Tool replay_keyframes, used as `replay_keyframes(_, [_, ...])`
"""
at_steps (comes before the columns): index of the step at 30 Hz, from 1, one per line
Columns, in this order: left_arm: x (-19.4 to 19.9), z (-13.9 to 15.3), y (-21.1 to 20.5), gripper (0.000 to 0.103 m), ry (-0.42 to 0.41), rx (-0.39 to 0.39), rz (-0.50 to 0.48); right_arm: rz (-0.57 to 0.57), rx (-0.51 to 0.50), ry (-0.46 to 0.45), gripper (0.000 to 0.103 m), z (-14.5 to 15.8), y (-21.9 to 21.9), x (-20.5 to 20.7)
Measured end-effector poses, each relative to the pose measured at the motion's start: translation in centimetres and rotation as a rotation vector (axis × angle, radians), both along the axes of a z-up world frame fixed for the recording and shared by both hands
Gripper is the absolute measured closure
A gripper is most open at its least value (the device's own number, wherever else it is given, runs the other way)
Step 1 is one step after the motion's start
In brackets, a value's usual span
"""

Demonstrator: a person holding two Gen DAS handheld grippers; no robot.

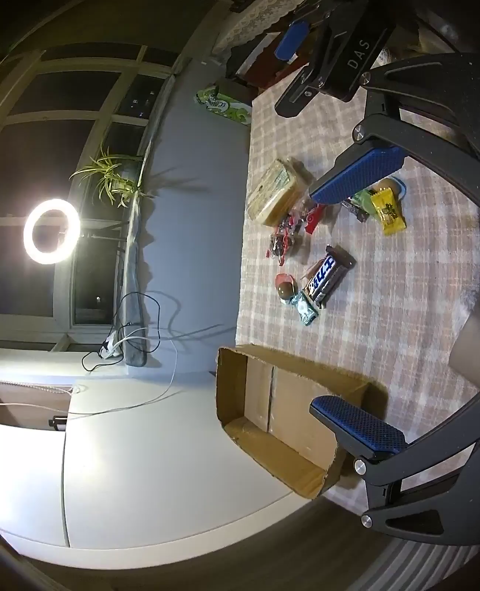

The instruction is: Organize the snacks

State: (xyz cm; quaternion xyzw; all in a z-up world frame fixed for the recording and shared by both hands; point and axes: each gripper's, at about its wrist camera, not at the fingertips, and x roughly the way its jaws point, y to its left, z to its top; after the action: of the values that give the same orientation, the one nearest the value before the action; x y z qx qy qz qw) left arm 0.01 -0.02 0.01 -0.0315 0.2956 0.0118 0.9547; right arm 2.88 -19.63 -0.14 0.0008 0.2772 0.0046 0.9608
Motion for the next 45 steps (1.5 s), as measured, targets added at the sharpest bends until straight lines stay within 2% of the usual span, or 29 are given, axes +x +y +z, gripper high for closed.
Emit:
replay_keyframes(11, [0.03,0.06,-0.09,0.0,-0.016,0.025,-0.008,-0.005,-0.002,0.005,0.0,0.25,0.3,-0.07])
replay_keyframes(45, [0.2,0.0,-0.19,0.0,-0.015,0.02,-0.002,-0.007,0.003,0.011,0.0,-0.16,0.17,-0.04])
